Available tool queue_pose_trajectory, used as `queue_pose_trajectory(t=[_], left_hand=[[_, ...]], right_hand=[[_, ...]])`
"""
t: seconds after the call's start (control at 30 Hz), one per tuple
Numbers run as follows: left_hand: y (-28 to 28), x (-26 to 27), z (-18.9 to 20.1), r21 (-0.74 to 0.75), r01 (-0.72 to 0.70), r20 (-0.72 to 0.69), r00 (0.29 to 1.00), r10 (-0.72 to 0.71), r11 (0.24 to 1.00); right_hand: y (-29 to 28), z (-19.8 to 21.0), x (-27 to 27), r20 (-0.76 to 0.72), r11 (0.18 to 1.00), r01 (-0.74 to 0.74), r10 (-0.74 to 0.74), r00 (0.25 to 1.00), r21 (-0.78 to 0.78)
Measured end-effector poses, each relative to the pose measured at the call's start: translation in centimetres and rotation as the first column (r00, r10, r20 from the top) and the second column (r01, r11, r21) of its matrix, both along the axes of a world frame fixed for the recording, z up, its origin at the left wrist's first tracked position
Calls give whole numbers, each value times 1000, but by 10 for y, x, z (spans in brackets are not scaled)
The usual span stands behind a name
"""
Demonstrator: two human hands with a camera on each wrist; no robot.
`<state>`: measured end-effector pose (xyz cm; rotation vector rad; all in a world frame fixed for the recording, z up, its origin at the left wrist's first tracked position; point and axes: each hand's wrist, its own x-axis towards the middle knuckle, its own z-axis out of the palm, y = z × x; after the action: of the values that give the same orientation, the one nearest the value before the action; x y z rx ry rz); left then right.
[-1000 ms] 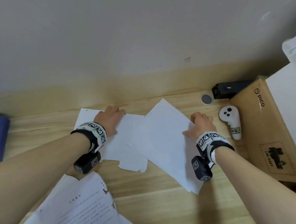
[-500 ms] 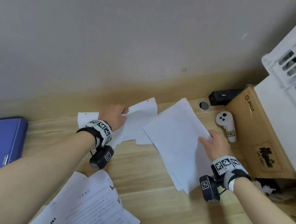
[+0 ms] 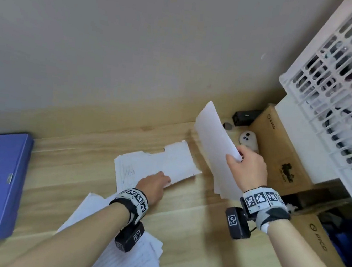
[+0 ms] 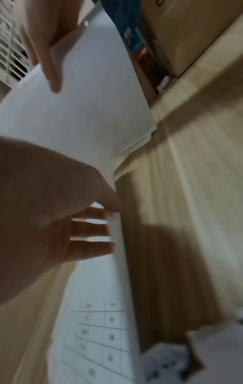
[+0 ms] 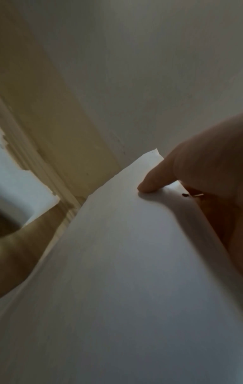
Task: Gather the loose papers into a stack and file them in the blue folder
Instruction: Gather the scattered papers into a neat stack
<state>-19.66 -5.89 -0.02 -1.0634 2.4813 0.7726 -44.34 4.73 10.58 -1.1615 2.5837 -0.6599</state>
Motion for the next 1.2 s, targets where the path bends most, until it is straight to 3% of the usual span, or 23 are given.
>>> queue_pose_trajectory(t=[0.13,0.4,0.67,0.8,0.87,1.0,1.13,1.2], left_hand=[[26,5,-19,25,108,116,987,-110,994],[29,37,-22,130,236,83,965,-248,963],[14,53,-23,102,232,-3,972,-233,967],[7,73,-27,69,171,-165,974,-157,983],[7,80,-31,105,125,-200,975,-102,987],[14,78,-30,284,-104,-173,972,157,953],[22,62,-32,345,-243,-207,923,326,907],[23,52,-33,412,-335,-232,861,453,848]], right_hand=[[7,-3,22,-72,996,-86,89,993,38],[1,-24,65,-78,961,-264,271,959,85],[2,-89,127,214,909,-342,295,931,238],[4,-109,141,421,855,-434,295,858,286],[-1,-114,126,442,885,-389,250,861,256],[-16,-126,69,271,954,-187,121,955,236],[-26,-136,30,112,897,-152,115,987,415],[-30,-139,20,119,877,-132,87,989,462]])
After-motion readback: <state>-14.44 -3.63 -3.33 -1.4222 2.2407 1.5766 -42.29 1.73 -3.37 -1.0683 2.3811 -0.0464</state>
